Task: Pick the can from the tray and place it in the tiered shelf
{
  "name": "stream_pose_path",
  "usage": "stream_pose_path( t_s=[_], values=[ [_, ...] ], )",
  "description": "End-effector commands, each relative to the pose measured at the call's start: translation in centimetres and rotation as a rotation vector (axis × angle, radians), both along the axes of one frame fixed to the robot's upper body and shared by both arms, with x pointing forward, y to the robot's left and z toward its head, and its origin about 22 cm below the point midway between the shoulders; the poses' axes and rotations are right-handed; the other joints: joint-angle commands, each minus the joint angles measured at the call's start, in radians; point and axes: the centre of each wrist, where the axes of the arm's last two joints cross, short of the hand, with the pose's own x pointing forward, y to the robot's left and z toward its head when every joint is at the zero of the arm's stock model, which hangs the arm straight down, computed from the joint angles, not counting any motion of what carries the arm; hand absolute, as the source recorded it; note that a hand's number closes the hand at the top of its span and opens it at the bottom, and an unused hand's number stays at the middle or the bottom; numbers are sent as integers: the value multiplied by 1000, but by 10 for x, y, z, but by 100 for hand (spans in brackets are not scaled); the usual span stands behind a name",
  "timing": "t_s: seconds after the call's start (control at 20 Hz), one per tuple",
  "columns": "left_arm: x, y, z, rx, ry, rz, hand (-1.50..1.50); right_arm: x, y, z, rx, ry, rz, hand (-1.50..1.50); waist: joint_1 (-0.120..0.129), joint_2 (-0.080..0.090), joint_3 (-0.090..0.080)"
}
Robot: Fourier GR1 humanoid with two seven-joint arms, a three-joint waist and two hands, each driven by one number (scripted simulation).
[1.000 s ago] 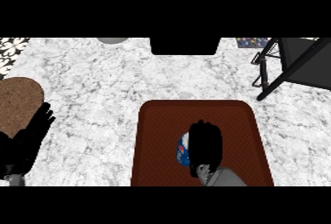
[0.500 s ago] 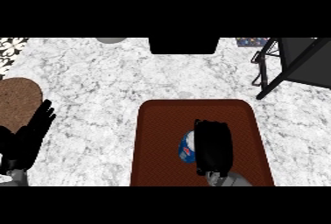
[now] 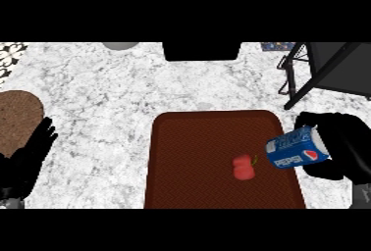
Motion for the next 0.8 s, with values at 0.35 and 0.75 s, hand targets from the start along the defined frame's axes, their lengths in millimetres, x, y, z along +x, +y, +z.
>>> stream_pose_path(
  t_s=[0.35, 0.75],
  values=[
    [1, -7, -2, 8, 8, 14, 0, -41, -110, 94, 403, -118, 7, 150, -13, -5, -2],
    [3, 3, 6, -11, -1, -27, 0, -74, -140, 160, 480, -210, -52, 150, 13, 1, -2]
  ],
)
